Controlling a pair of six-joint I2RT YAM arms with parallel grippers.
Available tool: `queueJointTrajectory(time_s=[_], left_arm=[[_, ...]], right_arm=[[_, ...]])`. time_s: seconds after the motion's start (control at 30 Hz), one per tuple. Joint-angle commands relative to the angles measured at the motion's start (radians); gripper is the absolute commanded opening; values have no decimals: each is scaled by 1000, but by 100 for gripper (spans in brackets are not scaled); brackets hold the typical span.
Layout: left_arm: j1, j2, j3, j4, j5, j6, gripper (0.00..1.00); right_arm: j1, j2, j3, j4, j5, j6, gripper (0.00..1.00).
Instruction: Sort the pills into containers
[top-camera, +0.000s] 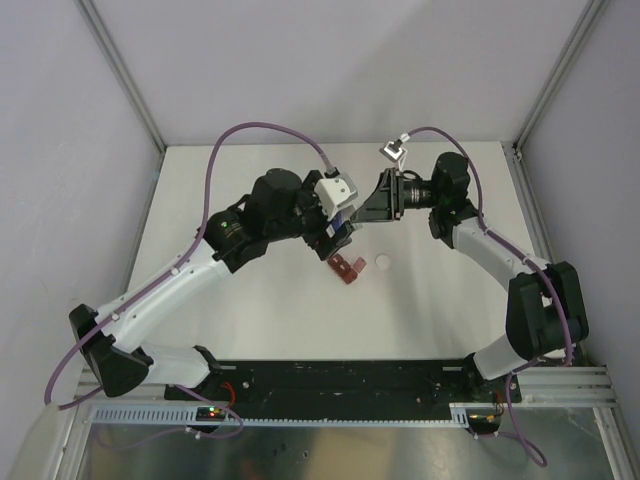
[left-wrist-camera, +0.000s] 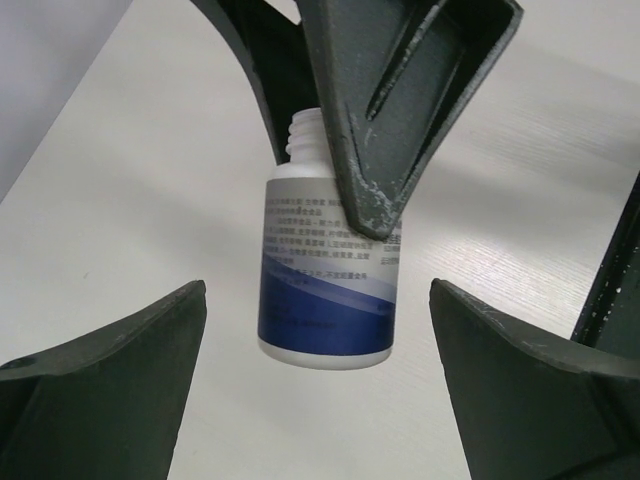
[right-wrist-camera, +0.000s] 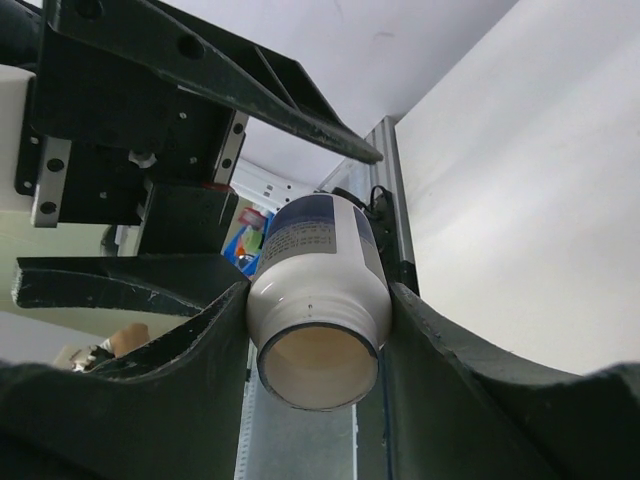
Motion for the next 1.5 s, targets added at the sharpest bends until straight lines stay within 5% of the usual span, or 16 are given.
queueJointTrajectory(time_s=[0.0, 0.2, 0.93, 1.2, 1.33, 1.47], left_arm=[[7, -27, 28, 44, 67, -21, 96], [7, -25, 18, 62, 79, -14, 96], [12, -24, -22, 88, 42, 24, 68], [11, -18, -32, 95, 47, 29, 47], [12, -15, -35, 96, 54, 29, 13], [12, -16, -46, 101, 55, 26, 1]], right_arm=[[-9, 11, 43, 152, -25, 129, 0], [-16, 19, 43, 200, -30, 182, 0], [-12, -1, 43, 174, -39, 171, 0], [-1, -9, 44, 154, -33, 151, 0], [7, -19, 44, 124, -30, 124, 2], [8, -35, 44, 14, -20, 36, 23]])
